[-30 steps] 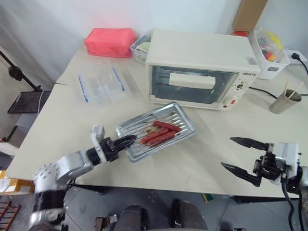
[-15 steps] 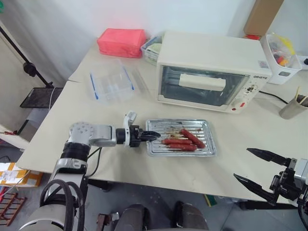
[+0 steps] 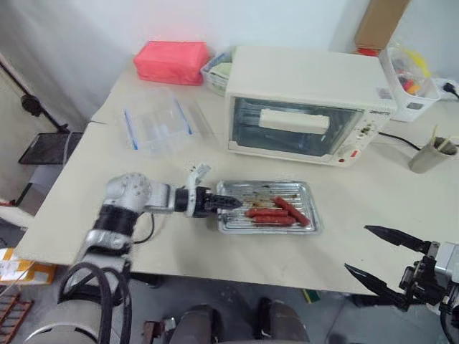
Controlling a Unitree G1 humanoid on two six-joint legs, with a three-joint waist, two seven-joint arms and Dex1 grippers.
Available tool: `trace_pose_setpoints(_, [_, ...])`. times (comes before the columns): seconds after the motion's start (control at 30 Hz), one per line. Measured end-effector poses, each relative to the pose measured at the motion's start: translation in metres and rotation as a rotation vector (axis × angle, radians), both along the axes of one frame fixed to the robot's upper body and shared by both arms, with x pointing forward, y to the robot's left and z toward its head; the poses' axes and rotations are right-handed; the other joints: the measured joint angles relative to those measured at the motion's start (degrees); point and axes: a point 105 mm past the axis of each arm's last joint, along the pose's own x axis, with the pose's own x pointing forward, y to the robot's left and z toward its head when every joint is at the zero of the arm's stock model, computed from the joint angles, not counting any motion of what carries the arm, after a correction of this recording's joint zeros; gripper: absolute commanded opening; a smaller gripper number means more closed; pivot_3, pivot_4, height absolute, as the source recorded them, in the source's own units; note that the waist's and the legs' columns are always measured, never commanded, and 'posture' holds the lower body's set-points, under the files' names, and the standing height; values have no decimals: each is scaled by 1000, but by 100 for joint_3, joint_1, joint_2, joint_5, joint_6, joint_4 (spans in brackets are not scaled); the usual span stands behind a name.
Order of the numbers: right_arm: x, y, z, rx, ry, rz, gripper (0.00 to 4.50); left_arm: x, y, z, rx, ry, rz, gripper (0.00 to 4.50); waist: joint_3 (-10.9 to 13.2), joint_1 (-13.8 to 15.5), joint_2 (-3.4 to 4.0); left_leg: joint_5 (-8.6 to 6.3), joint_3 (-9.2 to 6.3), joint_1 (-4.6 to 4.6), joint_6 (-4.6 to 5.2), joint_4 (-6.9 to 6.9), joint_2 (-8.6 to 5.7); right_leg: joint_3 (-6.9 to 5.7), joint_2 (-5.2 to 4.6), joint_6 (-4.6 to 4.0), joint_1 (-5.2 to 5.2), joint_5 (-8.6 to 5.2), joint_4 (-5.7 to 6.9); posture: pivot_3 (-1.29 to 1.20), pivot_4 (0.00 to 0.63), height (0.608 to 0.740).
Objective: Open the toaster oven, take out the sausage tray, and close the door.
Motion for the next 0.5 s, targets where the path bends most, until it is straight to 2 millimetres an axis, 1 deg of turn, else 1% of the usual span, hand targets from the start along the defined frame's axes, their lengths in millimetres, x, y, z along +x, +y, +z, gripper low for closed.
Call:
trace_pose_setpoints(0.03, [1, -1, -1, 1, 3, -1, 4500, -4, 9, 0, 12, -72, -10, 3455, -2, -75, 3, 0, 4, 5, -3, -7, 6, -2, 6, -9, 1, -5, 2, 0, 150, 740])
trace_pose_setpoints(0.07, [1, -2, -3, 3, 10, -4, 4500, -6, 14, 0, 8, -115, -15, 3455, -5, -106, 7, 2, 8, 10, -6, -9, 10, -2, 11, -13, 1, -8, 2, 0, 150, 740])
trace_pose_setpoints(0.2, [9, -2, -7, 16, 14, 16, 4500, -12, 54, -8, 45, -387, 8, 3455, -2, -217, 4, 14, 21, 37, -34, -25, 30, 2, 11, -46, -2, -26, 4, 0, 150, 740])
trace_pose_setpoints(0.23, [9, -2, -7, 16, 10, 16, 4500, -11, 60, -9, 52, -414, 22, 3455, -2, -215, 4, 16, 24, 41, -36, -32, 29, 5, 9, -47, -2, -26, 4, 0, 150, 740])
trace_pose_setpoints(0.3, [14, 0, -7, 22, -2, 41, 4500, -10, 89, -9, 116, -611, 89, 3455, 2, -230, -1, 17, 37, 57, -37, -59, 31, 17, 6, -55, -6, -31, 4, 0, 150, 740])
trace_pose_setpoints(0.33, [15, -1, -8, 25, 6, 43, 4500, -11, 100, -7, 146, -690, 101, 3455, 3, -215, -3, 16, 35, 55, -38, -66, 33, 15, 4, -58, -11, -32, 3, 0, 150, 740])
trace_pose_setpoints(0.37, [17, -1, -8, 26, 3, 51, 4500, -16, 109, -5, 177, -775, 83, 3455, 4, -212, -5, 14, 36, 46, -36, -68, 33, 16, 2, -58, -20, -32, 2, 0, 150, 740])
trace_pose_setpoints(0.43, [23, -2, -6, 17, -7, 75, 4500, -31, 121, -5, 238, -899, -9, 3455, 4, -211, -3, 6, 39, 38, -28, -67, 32, 14, -4, -58, -30, -32, 0, 0, 150, 740])
trace_pose_setpoints(0.5, [27, -3, -4, 11, -9, 94, 4500, -44, 130, -7, 274, -957, -83, 3455, 4, -183, -3, -2, 32, 26, -16, -66, 31, 5, -10, -58, -36, -32, -5, 0, 150, 740])
